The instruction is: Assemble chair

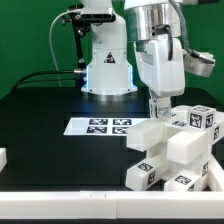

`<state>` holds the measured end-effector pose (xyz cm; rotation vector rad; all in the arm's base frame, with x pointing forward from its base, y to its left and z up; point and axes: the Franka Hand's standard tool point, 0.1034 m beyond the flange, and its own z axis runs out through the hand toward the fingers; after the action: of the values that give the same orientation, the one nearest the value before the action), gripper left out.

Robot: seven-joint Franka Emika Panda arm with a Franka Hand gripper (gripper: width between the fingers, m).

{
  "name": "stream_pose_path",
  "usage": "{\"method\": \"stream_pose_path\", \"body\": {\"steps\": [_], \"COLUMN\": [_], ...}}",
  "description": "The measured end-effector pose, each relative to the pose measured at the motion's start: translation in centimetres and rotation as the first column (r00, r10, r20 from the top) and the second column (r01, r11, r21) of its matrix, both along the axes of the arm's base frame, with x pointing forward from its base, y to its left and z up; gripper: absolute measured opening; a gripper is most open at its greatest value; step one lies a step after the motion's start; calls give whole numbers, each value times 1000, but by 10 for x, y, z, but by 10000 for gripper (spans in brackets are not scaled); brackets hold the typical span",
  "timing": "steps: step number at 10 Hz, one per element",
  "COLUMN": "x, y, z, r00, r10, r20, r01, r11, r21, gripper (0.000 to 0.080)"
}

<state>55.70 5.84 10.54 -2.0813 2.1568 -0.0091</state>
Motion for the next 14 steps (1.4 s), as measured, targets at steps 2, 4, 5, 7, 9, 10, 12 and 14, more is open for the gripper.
{"method": "stream_pose_path", "body": {"steps": [2,4,5,7,9,10,12,14], "x": [0,-1,-1,-1,-2,-2,-1,-1], "y": [0,1,-1,0,-1,-1,0,-1], "z": [-1,-1,-1,-1,-1,-1,1,0], "r00": [1000,962,896,808,738,677,337,378], "r10": [4,272,444,589,674,736,941,925], "r20": [-1,12,22,21,21,20,-31,-30], "r01": [-4,-272,-442,-586,-670,-730,-931,-916], "r11": [1000,962,895,806,736,675,328,370], "r21": [-1,-34,-58,-78,-93,-104,-162,-157], "gripper": [264,500,601,640,647,649,649,619]}}
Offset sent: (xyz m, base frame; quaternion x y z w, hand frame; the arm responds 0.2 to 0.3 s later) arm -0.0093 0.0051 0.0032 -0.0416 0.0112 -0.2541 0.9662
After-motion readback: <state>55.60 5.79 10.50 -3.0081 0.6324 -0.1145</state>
